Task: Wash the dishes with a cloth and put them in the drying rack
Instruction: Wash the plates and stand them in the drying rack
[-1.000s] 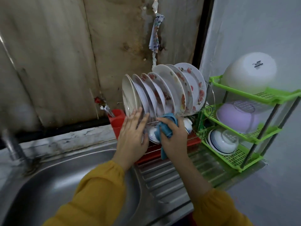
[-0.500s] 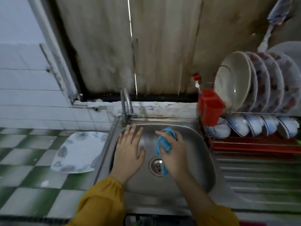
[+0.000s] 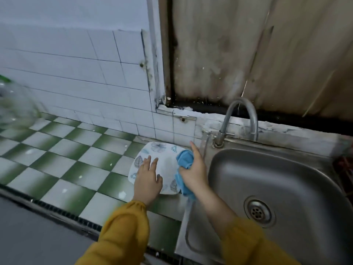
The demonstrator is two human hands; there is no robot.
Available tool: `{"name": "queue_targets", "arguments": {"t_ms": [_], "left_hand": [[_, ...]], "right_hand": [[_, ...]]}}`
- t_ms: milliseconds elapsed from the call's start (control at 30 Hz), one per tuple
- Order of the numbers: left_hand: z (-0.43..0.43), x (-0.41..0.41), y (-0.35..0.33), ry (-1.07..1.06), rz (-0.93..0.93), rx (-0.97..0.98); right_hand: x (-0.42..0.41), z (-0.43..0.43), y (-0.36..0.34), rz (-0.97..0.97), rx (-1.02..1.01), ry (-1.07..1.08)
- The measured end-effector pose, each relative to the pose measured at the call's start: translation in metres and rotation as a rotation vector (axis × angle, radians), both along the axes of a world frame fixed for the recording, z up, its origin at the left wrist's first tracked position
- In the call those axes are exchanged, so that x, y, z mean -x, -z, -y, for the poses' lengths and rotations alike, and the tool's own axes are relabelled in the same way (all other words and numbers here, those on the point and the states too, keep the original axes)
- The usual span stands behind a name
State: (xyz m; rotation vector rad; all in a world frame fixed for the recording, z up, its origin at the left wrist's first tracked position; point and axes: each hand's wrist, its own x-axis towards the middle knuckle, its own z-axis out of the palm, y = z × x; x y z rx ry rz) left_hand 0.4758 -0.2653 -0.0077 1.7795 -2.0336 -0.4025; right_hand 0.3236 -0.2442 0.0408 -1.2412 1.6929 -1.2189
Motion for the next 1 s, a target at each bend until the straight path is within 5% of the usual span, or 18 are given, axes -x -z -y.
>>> {"name": "queue_targets", "arguments": {"t_ms": [167, 500, 1000], "left_hand": [[0.040, -0.034, 0.033, -0.105, -0.068, -0.126], [0.096, -0.058, 0.081, -0.177, -0.014, -0.419], [0.105, -0.076, 0.105, -0.161, 0.011, -0.418]], "right_hand": [[-0.037, 0.062, 0.026, -0.044, -0.238, 0.048], [-0.034, 0.162, 0.092, -0.448, -0.624, -0.058], [-0.011, 0.192, 0.133, -0.747, -0.715, -0.067]]}}
